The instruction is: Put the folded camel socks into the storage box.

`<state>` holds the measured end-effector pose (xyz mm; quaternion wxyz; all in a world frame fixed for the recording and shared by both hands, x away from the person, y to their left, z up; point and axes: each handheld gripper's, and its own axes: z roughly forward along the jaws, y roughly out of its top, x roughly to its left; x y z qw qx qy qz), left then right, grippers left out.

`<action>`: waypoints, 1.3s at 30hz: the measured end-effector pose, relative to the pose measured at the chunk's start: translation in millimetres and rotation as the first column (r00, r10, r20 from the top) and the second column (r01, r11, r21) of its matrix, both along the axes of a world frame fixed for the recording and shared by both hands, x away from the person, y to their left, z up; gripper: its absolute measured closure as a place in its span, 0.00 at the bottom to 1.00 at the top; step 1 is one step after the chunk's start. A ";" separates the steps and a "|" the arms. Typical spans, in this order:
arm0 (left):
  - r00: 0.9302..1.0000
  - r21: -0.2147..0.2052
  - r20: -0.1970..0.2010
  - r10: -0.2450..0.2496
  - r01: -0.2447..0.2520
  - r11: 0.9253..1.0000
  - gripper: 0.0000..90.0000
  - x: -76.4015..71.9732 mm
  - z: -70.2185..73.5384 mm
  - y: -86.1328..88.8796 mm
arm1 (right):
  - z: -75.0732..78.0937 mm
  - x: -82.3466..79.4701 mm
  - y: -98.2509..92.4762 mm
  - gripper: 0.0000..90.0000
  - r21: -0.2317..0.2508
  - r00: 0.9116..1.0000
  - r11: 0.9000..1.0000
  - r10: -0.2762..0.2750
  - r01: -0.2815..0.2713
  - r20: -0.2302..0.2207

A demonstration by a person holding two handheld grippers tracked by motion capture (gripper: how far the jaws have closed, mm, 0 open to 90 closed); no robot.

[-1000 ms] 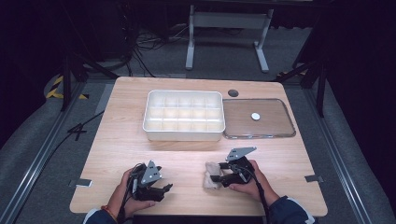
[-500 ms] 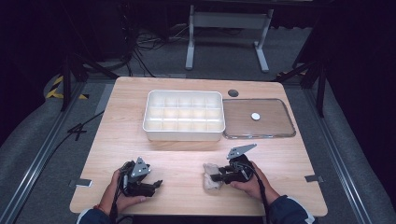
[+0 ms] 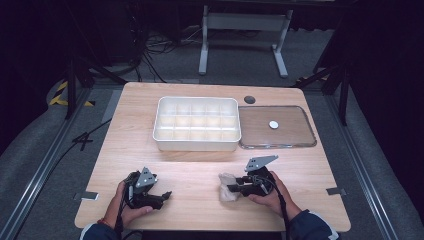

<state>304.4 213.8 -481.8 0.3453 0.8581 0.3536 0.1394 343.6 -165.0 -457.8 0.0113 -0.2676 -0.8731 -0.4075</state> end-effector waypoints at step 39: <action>0.999 0.007 -0.004 0.034 -0.034 0.999 0.14 -0.2 -1.0 -3.4 | 37.6 5.8 -30.3 0.77 0.031 0.973 0.994 -0.106 0.102 0.207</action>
